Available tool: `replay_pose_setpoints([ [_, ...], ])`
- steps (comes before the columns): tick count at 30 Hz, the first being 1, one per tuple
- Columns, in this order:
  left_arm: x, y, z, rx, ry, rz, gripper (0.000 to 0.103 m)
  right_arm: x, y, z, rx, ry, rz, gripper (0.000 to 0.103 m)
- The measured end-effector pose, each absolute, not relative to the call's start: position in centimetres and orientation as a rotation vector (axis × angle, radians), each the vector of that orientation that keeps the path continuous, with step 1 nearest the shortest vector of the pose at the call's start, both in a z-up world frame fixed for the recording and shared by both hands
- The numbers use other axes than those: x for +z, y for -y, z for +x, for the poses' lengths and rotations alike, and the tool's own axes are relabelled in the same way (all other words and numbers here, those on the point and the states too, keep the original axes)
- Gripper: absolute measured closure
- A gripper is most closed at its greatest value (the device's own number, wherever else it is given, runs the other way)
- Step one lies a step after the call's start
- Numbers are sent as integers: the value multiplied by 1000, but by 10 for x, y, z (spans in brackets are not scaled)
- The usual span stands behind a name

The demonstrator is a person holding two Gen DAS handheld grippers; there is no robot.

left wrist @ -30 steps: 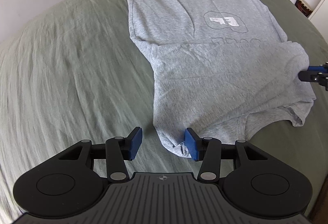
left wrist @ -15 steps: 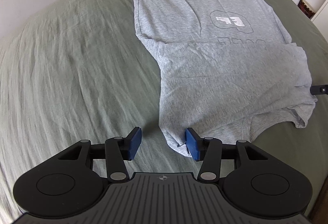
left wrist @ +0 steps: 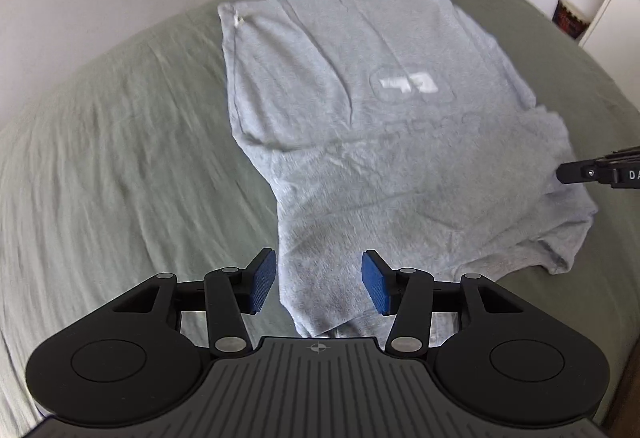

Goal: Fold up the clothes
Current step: 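Open the right gripper and release the folded side, then pinch and straighten the shirt side edge with the left gripper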

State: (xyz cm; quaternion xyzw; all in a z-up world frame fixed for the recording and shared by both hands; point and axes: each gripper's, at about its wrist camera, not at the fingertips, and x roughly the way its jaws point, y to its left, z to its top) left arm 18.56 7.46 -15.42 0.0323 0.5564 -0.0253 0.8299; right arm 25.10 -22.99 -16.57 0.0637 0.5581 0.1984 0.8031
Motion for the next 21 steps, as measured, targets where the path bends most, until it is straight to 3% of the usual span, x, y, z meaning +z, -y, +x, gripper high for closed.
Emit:
replay_pose_setpoints([
  [4, -173, -94, 177, -3, -1198, 8, 43, -177, 240, 246, 405, -1220, 188, 101],
  [6, -173, -106, 171, 11, -1208, -27, 42, -172, 245, 243, 393, -1223, 193, 101],
  [8, -169, -114, 166, 19, -1210, -47, 42, -164, 251, 239, 387, -1202, 202, 89],
  [10, -162, -122, 160, 27, -1205, -74, 43, -154, 258, 235, 397, -1171, 238, 57],
  [12, -154, -122, 159, 36, -1185, -69, 43, -147, 262, 233, 378, -1138, 245, 44],
  [21, -167, -109, 174, 51, -1201, 18, 42, -153, 256, 237, 356, -1149, 193, 44],
])
